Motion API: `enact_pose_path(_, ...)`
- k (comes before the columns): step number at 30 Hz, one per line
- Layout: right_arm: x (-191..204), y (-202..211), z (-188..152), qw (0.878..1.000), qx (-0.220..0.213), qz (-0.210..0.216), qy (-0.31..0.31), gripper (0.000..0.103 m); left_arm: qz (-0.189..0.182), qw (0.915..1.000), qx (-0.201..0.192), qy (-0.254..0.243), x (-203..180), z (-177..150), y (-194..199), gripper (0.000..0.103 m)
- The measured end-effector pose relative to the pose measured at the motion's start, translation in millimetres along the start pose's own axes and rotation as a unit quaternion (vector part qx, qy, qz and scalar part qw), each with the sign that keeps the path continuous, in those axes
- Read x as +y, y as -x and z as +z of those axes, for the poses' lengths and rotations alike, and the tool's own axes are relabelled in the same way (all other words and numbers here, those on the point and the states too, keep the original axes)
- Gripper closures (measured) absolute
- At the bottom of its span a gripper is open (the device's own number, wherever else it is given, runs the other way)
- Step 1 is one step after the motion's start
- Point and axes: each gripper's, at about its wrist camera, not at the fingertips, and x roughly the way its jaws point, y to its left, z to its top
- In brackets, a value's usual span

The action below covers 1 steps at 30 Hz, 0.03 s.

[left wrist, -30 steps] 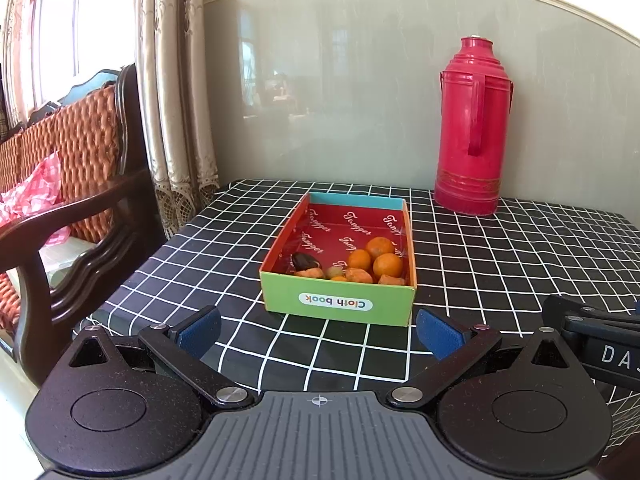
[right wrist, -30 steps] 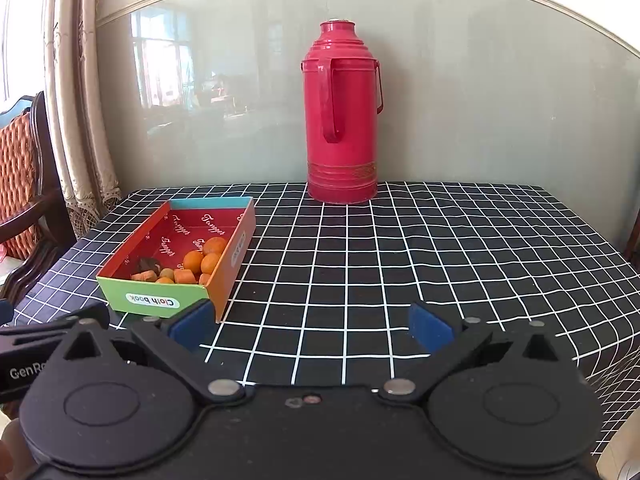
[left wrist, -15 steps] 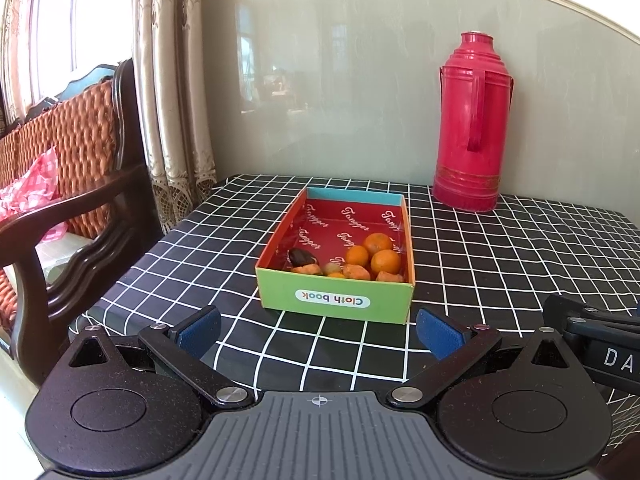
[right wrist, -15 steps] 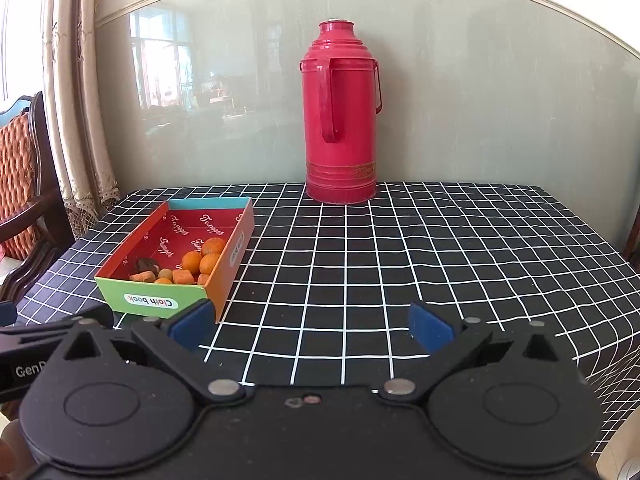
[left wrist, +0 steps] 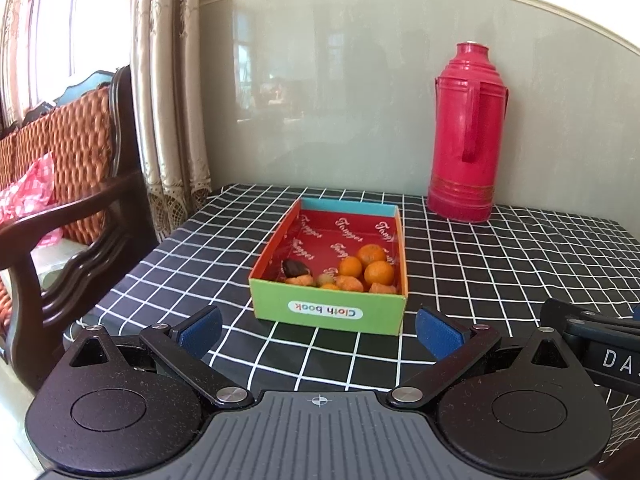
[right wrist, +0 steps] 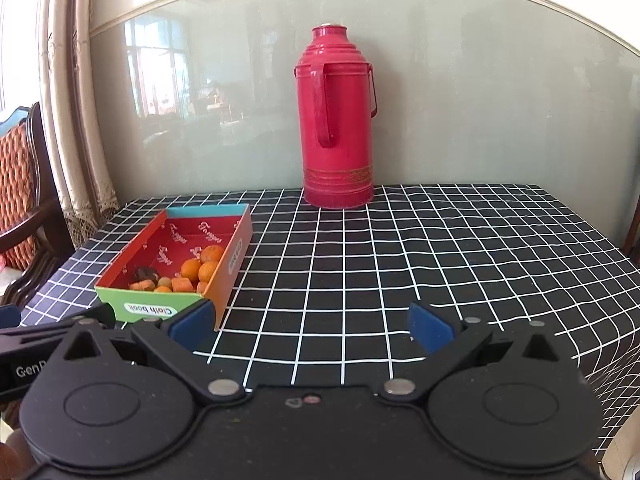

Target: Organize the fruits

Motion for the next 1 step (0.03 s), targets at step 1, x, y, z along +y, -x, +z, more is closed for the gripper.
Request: enact_pose_path(1,-0.2,0.3,0.2,1.000,-0.001,-0.001,-0.001,0.006,0.000,1.0000,-0.002,-0.003,-0.9,0.6,0.5,0.000)
